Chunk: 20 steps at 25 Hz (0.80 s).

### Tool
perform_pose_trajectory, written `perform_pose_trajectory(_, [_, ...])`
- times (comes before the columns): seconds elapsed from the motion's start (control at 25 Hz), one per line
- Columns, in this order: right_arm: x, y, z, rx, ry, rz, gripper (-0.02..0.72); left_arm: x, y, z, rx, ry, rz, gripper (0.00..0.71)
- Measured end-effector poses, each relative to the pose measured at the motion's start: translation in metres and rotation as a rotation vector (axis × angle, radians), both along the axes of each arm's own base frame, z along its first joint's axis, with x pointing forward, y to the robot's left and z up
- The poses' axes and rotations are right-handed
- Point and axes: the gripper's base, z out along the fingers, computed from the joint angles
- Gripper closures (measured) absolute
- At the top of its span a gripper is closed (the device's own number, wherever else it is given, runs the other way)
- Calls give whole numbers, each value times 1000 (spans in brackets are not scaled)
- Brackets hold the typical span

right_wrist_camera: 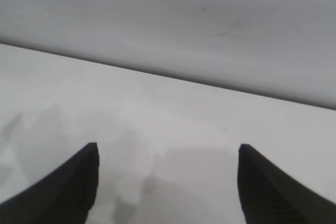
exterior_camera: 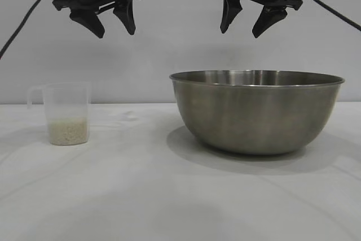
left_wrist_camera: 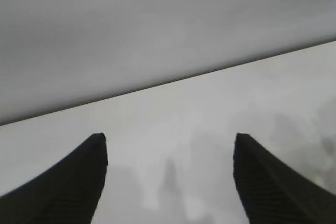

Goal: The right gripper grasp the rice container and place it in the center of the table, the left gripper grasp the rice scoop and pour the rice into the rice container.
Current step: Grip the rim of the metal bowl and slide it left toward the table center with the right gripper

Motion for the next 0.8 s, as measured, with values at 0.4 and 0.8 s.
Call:
perform_pose_trajectory(0.4, [-1, 0, -1, -2, 14, 5, 230, 0, 0, 0, 1, 5, -1, 263])
perform_pose_trajectory(0.8, [-21, -17, 44, -90, 90, 48, 230, -1, 0, 1, 3, 15, -3, 263])
